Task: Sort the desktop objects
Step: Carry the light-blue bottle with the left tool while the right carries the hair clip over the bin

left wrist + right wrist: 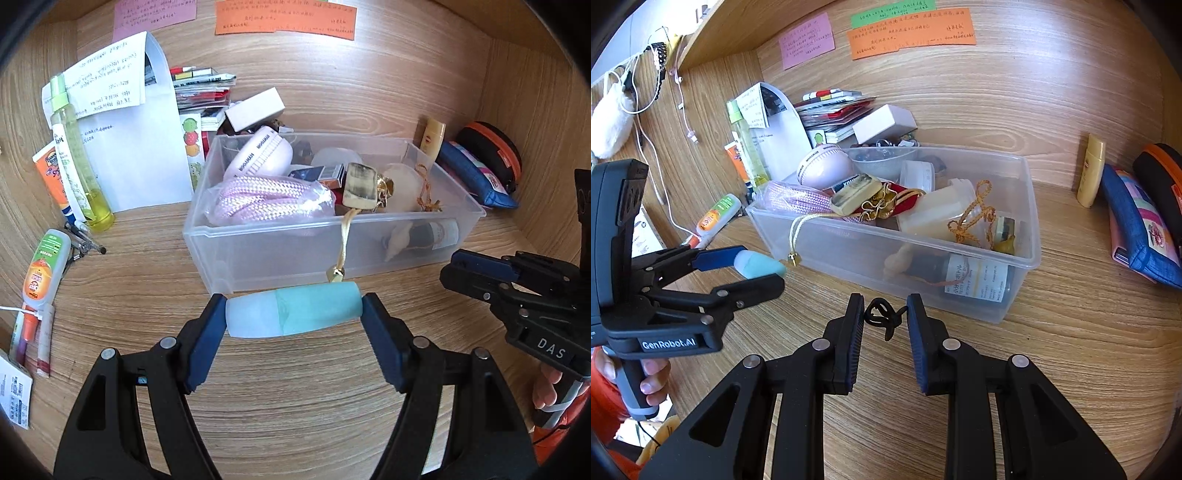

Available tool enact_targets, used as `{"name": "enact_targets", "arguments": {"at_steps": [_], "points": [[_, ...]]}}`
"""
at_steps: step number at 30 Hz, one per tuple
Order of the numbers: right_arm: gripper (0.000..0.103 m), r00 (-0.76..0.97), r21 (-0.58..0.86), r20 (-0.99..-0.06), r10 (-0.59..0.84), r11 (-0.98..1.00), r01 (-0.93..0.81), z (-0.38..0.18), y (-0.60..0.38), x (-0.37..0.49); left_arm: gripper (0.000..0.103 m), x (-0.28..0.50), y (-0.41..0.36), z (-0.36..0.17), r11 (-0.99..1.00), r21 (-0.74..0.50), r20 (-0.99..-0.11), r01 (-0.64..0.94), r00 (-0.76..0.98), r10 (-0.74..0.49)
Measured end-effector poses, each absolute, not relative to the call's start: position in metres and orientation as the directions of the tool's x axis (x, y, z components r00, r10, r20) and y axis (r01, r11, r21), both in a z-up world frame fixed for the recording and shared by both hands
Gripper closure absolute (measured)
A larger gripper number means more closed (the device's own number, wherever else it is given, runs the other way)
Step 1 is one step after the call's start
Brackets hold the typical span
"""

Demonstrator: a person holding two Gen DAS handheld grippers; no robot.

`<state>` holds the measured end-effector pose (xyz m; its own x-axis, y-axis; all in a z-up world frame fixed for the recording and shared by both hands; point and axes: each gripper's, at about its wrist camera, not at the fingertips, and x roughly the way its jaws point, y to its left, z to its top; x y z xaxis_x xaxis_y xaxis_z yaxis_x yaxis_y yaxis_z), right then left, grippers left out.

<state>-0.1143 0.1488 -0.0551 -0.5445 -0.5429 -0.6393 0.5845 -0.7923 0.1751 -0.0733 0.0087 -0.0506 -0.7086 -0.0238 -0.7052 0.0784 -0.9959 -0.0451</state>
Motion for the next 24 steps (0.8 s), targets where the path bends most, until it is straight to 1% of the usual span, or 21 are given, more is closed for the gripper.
{"name": "enact_targets", "arguments": {"at_steps": [3,7,19,24], "points": [[0.081,-0.536,0.209,-0.629,-0.564,-0.786,0.582,-0.052,0.152,-0.115,0.03,-0.063,0.003,-0.043,-0.996,-0.045,-0.686,0.075,-0.727,-0.024],[0.081,-0.538,0.219,-0.628,-0.563,-0.791,0.572,-0.048,0.152,-0.117,0.03,-0.062,-0.002,-0.03,-0.996,-0.053,-0.662,0.065,-0.749,-0.013],[0.081,-0.619,0.142,-0.571,-0.539,-0.808,0.573,-0.001,0.138,-0.124,0.03,-0.076,-0.011,0.003,-0.994,-0.102,-0.591,0.039,-0.806,0.029],[0.081,-0.643,0.122,-0.563,-0.519,-0.822,0.556,0.014,0.131,-0.141,0.03,-0.088,-0.012,0.015,-0.995,-0.094,-0.562,0.032,-0.827,0.026]]}}
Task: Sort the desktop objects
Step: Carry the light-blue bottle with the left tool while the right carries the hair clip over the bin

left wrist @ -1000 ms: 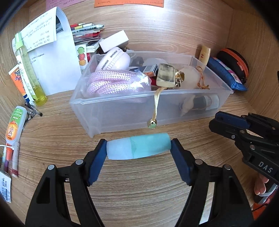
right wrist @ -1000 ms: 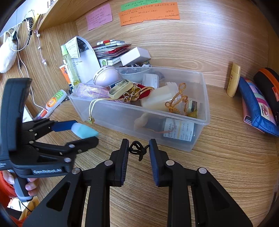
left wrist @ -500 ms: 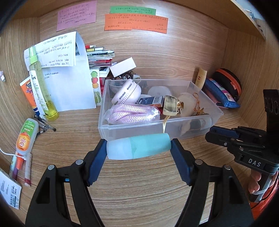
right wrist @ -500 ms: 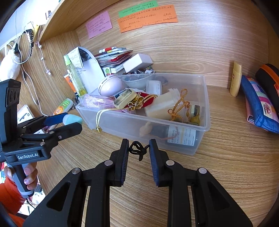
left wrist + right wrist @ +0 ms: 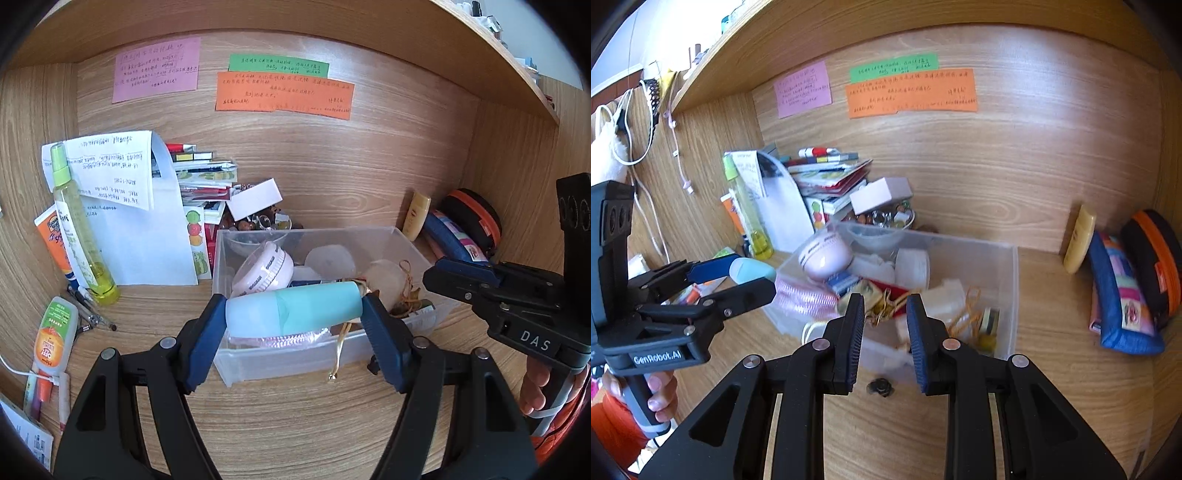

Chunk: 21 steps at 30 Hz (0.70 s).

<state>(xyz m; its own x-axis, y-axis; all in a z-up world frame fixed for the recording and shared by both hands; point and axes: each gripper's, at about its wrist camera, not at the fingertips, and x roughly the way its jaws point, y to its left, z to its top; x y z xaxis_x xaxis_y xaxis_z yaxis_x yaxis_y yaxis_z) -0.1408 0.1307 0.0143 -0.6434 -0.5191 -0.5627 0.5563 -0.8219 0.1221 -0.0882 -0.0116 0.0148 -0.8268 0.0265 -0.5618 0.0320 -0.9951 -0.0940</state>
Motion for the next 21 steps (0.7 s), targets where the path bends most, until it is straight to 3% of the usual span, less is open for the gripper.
{"name": "enact_targets", "arguments": {"at_steps": [21], "points": [[0.08,-0.396,0.032,-0.793,-0.464,-0.68,0.732,-0.071,0.046,-0.112,0.03,-0.057,-0.048,-0.016,-0.99,-0.138,-0.6,0.039,-0.798,0.052]]}}
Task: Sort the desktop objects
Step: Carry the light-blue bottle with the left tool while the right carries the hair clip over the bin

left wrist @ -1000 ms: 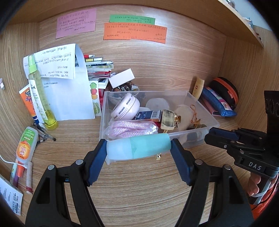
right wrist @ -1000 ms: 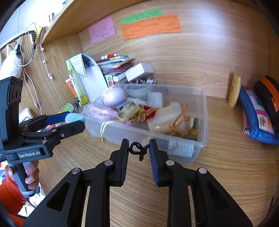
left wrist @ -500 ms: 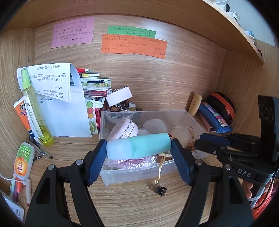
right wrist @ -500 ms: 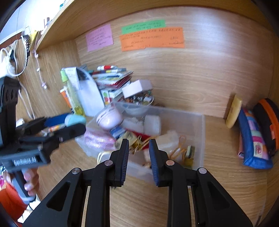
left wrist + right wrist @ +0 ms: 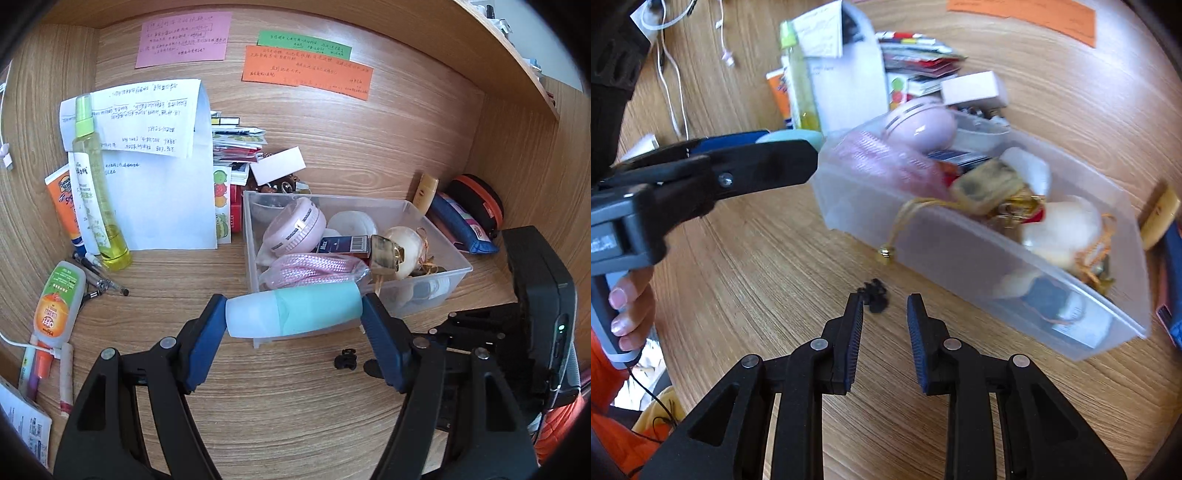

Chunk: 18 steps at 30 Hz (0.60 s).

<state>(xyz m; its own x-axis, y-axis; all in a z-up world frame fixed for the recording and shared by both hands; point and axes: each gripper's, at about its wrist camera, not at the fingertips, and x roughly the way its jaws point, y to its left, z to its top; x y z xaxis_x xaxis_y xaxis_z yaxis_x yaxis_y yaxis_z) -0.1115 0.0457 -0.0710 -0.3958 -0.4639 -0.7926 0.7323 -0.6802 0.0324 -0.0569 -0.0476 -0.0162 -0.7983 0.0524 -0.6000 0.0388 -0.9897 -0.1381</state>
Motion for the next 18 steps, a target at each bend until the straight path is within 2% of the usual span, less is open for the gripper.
{"name": "enact_targets", "arguments": {"at_steps": [9,14,18], "points": [[0.08,-0.389,0.01,-0.811,-0.437,-0.676,0.737,-0.086,0.022,-0.115,0.03,-0.042,-0.07,-0.026,-0.987,-0.148,-0.61,0.062,-0.791,0.042],[0.08,-0.421,-0.051,-0.814,-0.4,-0.672,0.738,-0.093,0.016,-0.11,0.03,-0.04,-0.071,-0.029,-0.987,-0.147,-0.611,0.064,-0.791,0.04],[0.09,-0.429,-0.055,-0.802,-0.415,-0.664,0.745,-0.089,0.019,-0.104,0.03,-0.041,-0.068,-0.029,-0.986,-0.154,-0.606,0.057,-0.794,0.049]]}}
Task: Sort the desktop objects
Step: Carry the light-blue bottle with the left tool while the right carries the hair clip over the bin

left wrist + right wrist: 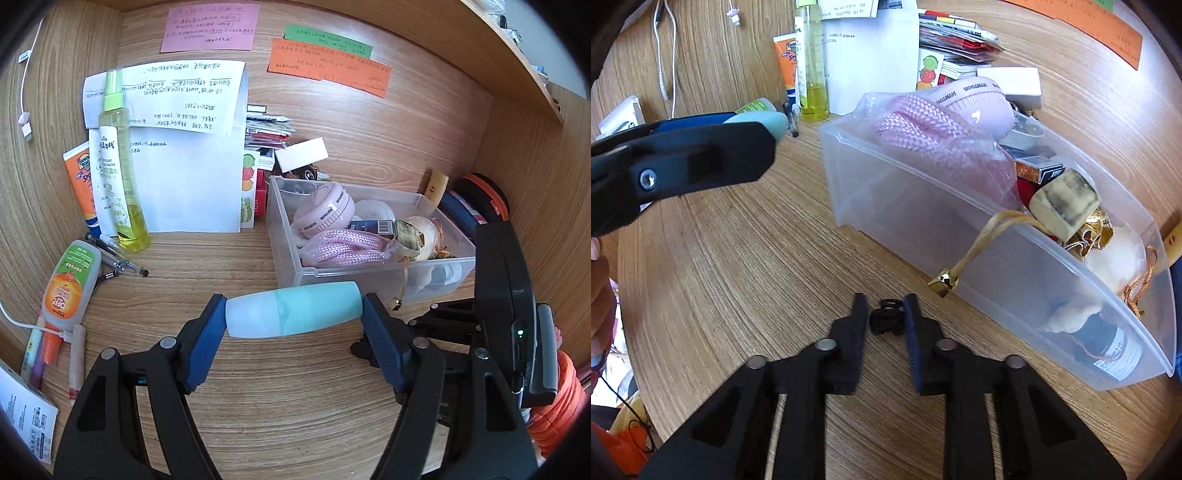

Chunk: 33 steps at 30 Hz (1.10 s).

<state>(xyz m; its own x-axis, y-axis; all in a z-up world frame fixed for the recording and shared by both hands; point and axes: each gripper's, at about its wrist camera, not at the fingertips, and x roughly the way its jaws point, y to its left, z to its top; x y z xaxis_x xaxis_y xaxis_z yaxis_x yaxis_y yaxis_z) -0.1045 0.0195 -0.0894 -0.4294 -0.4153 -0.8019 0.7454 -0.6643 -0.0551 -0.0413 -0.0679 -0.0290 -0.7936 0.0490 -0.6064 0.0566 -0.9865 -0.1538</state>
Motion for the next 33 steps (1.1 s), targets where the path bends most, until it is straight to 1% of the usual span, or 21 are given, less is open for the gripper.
{"name": "enact_targets", "arguments": {"at_steps": [9,16,22,33], "points": [[0.09,-0.484,-0.048,-0.736,-0.473,-0.677,0.735,-0.058,0.054,-0.087,0.03,-0.051,-0.051,-0.019,-0.992,-0.123,-0.593,0.033,-0.804,0.047],[0.09,-0.566,-0.052,-0.675,-0.473,-0.735,0.676,-0.022,0.091,-0.09,0.03,-0.066,-0.03,-0.014,-0.995,-0.104,-0.585,0.0,-0.809,0.061],[0.09,-0.612,-0.013,-0.639,-0.466,-0.789,0.615,0.002,0.122,-0.112,0.03,-0.081,-0.016,-0.013,-0.996,-0.09,-0.591,-0.029,-0.803,0.077],[0.09,-0.656,0.035,-0.595,-0.464,-0.83,0.556,0.023,0.135,-0.151,0.03,-0.121,-0.014,0.009,-0.995,-0.08,-0.569,-0.051,-0.818,0.088]]}}
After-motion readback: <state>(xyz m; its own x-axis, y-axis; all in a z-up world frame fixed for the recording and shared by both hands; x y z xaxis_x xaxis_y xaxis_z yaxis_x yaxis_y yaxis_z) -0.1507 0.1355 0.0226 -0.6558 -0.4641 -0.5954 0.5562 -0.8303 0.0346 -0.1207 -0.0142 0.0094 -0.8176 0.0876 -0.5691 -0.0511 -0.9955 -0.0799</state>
